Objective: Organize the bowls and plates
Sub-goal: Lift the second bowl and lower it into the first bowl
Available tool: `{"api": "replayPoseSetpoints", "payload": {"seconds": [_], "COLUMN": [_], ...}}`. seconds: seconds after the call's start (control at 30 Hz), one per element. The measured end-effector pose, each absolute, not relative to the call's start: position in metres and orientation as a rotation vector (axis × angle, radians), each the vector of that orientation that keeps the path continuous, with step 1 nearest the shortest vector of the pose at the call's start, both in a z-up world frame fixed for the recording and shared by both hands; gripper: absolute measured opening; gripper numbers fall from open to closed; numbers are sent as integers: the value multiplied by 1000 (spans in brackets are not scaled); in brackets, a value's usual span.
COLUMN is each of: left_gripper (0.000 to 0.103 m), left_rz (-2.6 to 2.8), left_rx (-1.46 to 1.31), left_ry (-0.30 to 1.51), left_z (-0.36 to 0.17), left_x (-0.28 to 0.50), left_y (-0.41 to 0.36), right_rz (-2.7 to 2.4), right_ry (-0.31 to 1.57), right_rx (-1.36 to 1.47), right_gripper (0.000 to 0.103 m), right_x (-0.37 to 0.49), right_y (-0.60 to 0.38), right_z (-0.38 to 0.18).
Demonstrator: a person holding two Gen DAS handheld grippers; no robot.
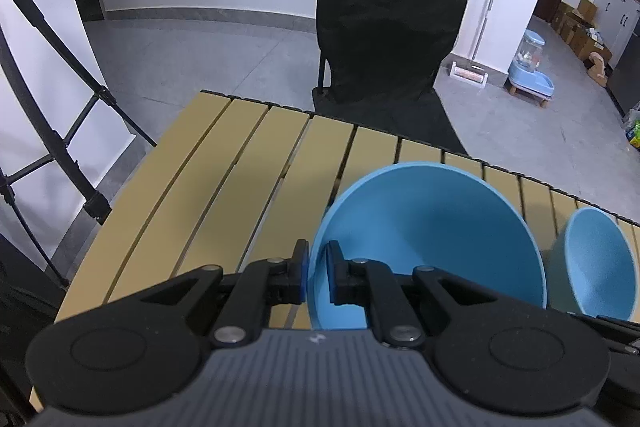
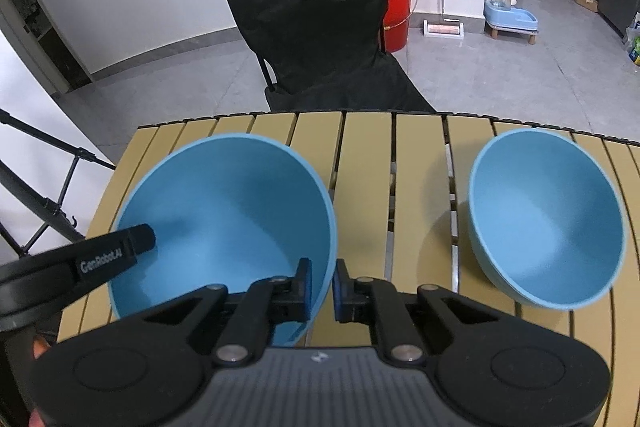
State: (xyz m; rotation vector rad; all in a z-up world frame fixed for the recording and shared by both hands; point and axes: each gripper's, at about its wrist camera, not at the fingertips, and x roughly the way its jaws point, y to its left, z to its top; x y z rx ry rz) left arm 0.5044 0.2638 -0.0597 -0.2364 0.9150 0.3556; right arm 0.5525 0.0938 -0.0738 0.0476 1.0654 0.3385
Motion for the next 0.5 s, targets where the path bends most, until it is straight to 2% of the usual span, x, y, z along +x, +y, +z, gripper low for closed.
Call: {"api": "replayPoseSetpoints", "payload": {"seconds": [0.5], "left_gripper": [10], "left_rz": [315], "left_rx": [-223], "left_ry": [873], "left_z": [-11], "left_x": [443], "left_y": [221], "right_rz": [318], "right_ry": [1025], "right_rx": [68], "right_gripper": [9], "right_x": [489], "right_y": [51], "right_z": [-27]}}
